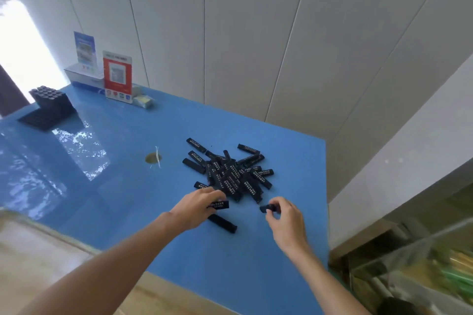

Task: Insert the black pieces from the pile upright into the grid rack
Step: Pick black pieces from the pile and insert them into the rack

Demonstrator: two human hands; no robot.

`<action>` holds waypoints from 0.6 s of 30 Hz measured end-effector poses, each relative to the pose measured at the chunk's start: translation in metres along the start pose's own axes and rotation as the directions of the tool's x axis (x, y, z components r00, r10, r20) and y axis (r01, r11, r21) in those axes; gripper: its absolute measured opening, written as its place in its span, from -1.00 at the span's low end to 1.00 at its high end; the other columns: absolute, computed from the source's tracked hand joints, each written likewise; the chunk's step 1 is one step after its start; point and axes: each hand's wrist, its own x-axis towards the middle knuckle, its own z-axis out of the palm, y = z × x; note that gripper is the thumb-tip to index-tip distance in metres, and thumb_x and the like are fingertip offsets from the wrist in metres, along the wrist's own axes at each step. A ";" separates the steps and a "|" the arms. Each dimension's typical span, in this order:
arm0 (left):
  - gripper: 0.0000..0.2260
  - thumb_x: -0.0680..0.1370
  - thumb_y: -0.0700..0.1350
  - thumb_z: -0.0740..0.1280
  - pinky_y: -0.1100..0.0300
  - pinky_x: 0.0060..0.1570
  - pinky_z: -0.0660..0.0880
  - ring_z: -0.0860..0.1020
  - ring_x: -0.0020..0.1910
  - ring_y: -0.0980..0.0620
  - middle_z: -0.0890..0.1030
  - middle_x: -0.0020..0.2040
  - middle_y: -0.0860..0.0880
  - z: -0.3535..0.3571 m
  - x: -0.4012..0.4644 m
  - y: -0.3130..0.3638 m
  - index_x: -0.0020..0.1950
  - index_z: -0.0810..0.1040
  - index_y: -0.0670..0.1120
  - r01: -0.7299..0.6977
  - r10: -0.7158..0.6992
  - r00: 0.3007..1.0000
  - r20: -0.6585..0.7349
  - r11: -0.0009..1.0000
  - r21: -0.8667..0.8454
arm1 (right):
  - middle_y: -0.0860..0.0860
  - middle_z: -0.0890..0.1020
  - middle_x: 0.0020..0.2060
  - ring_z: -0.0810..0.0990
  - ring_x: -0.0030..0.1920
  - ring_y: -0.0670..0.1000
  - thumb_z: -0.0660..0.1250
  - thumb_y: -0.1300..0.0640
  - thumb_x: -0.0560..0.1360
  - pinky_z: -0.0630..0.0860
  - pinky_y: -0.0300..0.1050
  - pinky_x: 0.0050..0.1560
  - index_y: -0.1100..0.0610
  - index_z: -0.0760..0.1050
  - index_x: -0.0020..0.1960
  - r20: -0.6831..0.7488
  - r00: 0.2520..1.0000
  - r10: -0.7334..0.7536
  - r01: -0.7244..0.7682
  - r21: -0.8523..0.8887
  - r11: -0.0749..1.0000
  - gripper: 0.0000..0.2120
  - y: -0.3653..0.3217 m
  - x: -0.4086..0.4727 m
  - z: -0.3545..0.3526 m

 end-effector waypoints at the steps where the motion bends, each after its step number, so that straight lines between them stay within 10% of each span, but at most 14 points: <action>1: -0.67 0.53 -0.16 0.33 0.11 0.05 0.46 0.48 0.10 0.00 0.49 0.17 0.04 -0.002 -0.005 0.002 0.26 0.42 0.06 0.013 -0.014 1.000 -0.012 1.000 -0.019 | -0.06 0.57 -0.17 0.54 -0.08 0.01 0.35 0.22 0.44 0.48 -0.12 -0.06 0.08 0.51 -0.06 -0.019 0.999 -0.038 0.039 0.033 0.999 -0.89 -0.008 0.002 0.000; 18: -0.58 0.51 -0.12 0.38 0.24 -0.06 0.39 0.44 -0.11 0.07 0.40 -0.04 0.07 -0.081 -0.126 -0.090 0.31 0.38 0.12 0.227 -0.325 0.892 -0.315 0.923 -0.311 | -0.12 0.58 -0.16 0.54 -0.11 -0.21 0.36 0.22 0.49 0.44 -0.46 -0.16 0.10 0.52 0.09 0.102 0.961 -0.256 0.216 0.300 0.929 -0.82 -0.198 0.003 0.075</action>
